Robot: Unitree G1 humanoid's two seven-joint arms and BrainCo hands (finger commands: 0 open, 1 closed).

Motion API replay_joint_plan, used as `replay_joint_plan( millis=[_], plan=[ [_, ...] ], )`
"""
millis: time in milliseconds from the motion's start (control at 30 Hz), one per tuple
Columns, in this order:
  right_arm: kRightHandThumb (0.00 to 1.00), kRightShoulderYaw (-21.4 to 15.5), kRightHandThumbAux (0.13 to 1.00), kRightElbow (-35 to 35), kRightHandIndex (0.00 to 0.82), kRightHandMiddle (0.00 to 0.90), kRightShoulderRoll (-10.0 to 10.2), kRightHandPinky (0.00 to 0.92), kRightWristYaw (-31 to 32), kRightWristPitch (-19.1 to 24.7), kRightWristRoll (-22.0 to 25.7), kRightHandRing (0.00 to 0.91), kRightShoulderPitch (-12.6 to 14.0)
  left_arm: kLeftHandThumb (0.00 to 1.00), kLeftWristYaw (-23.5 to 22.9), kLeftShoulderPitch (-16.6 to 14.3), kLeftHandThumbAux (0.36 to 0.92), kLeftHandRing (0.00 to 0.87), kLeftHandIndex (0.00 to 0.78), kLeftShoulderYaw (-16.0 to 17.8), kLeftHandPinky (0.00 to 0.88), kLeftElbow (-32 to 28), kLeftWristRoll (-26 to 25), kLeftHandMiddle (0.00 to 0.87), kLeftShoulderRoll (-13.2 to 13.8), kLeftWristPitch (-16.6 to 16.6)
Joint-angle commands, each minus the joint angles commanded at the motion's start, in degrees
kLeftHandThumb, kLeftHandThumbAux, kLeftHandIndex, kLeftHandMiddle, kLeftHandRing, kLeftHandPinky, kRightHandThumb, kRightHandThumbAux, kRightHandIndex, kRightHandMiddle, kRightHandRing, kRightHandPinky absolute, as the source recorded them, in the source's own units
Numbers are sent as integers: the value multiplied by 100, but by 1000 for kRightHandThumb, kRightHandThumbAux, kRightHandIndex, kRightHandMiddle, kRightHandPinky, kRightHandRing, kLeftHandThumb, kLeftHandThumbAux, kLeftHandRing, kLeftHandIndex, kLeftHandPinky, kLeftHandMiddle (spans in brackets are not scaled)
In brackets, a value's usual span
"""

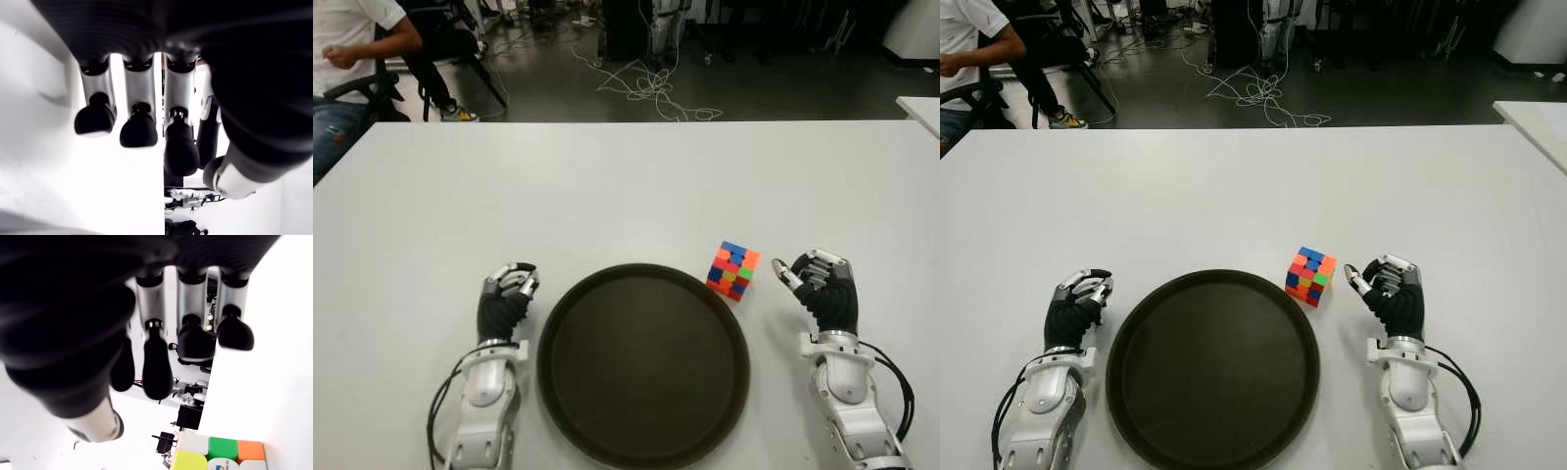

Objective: Pick up the Rubik's Cube and put it in the plate

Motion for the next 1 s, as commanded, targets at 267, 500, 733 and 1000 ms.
replay_joint_plan(
  millis=[267,500,733,1000],
  plan=[
    [287,0,822,37,676,799,5,828,12,-4,4,822,-15,708,23,1,706,808,444,-7,807,-71,-16,786,0,116],
    [298,-16,819,110,683,807,20,836,12,-78,8,830,-63,707,-29,3,706,812,444,-6,812,-90,-128,790,-40,56],
    [304,27,815,111,688,807,23,838,-21,-104,-60,831,-47,707,-59,27,707,813,444,-2,814,-121,-216,789,-13,40],
    [297,36,820,157,677,796,54,831,-36,-159,-54,821,-34,707,-38,19,706,814,444,-20,814,-63,-97,793,93,26]
  ],
)
